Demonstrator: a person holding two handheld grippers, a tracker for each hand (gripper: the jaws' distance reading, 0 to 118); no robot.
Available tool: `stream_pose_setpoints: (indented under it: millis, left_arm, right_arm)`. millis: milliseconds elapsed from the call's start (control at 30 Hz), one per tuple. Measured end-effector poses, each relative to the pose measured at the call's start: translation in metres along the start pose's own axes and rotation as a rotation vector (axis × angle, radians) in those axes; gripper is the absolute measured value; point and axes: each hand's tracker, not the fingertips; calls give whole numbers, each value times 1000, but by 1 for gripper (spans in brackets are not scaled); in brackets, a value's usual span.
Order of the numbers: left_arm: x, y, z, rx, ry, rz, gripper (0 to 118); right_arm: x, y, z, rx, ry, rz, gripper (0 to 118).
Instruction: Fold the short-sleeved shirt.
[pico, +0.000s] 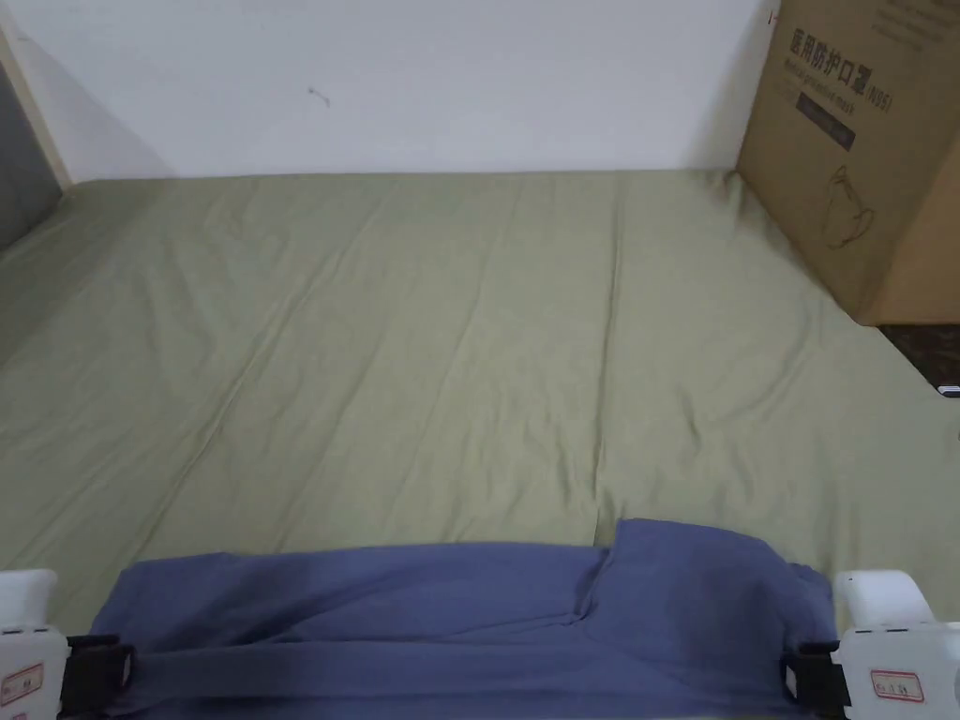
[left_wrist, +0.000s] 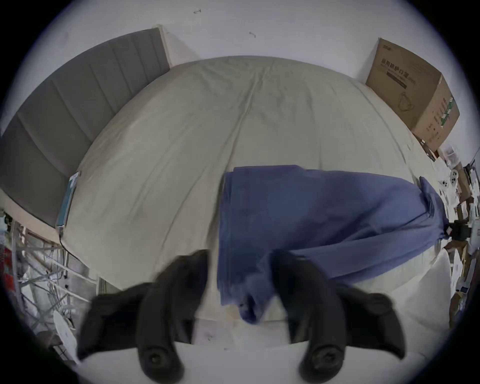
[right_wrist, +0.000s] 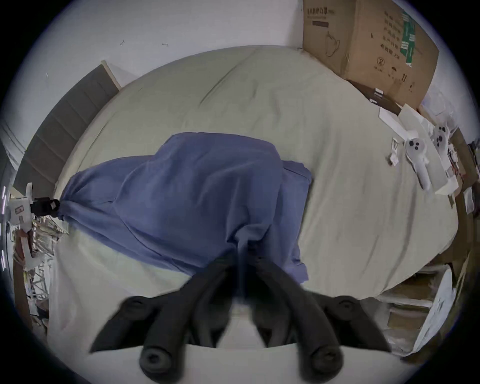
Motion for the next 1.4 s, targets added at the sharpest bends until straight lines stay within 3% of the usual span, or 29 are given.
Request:
stream_pose_setpoints:
  millis: [33, 167, 300, 333, 367, 400, 433, 567, 633, 800, 833, 867, 900, 933, 967, 1000, 1133, 1333, 1400]
  left_arm:
    - [-2, 2, 3, 1, 9, 5, 104]
    - [-8, 9, 28, 93, 12, 38, 104]
    - [-5, 19, 46, 153, -102, 107, 104]
    - [0, 19, 48, 164, -141, 123, 96]
    - [2, 20, 49, 167, -173, 137, 79]
    - [5, 20, 46, 166, -200, 146, 48]
    - [8, 19, 41, 155, -204, 141, 0]
    - [17, 9, 23, 101, -210, 163, 0]
    - [17, 3, 17, 80, -230, 183, 0]
    - [-10, -13, 17, 140, -325, 352, 0]
    - [-18, -16, 16, 149, -352, 392, 2]
    - [-24, -19, 15, 159, -365, 434, 12]
    - [-31, -21, 14, 169, -379, 463, 37]
    - [-37, -23, 13, 176, -375, 482, 81]
    - [-43, -25, 10, 180, -381, 480, 104]
    - [-46, -27, 6, 177, -381, 481, 114]
    - [-58, -38, -8, 164, -391, 549, 115]
    - [-66, -52, -38, 90, -382, 639, 115]
    - [-70, -59, -49, 69, -441, 700, 116]
  right_arm:
    - [-2, 1, 2, 6, -50, 21, 60]
    - [-11, 11, 20, 47, -62, 50, 60]
    - [-31, 34, 33, 131, -14, 65, 60]
    - [-37, 39, 33, 153, 2, 69, 56]
    - [-44, 43, 32, 169, 21, 77, 41]
    - [-56, 47, 31, 182, 29, 87, 12]
    - [-65, 49, 27, 193, 21, 89, 0]
    - [-105, 49, 4, 180, 23, 133, 0]
    - [-120, 50, -4, 129, 83, 161, 0]
    - [-154, 53, -9, 148, 92, 199, 0]
    - [-159, 56, -10, 145, 109, 197, 0]
    - [-164, 58, -12, 136, 132, 195, 0]
    - [-169, 59, -13, 134, 144, 191, 0]
    - [-176, 60, -14, 133, 156, 193, 0]
    - [-182, 62, -15, 128, 165, 206, 0]
    - [-189, 63, -17, 127, 164, 220, 0]
    - [-218, 66, -22, 136, 146, 281, 0]
    - [-245, 70, -31, 111, 199, 287, 0]
    - [-251, 70, -34, 105, 201, 291, 0]
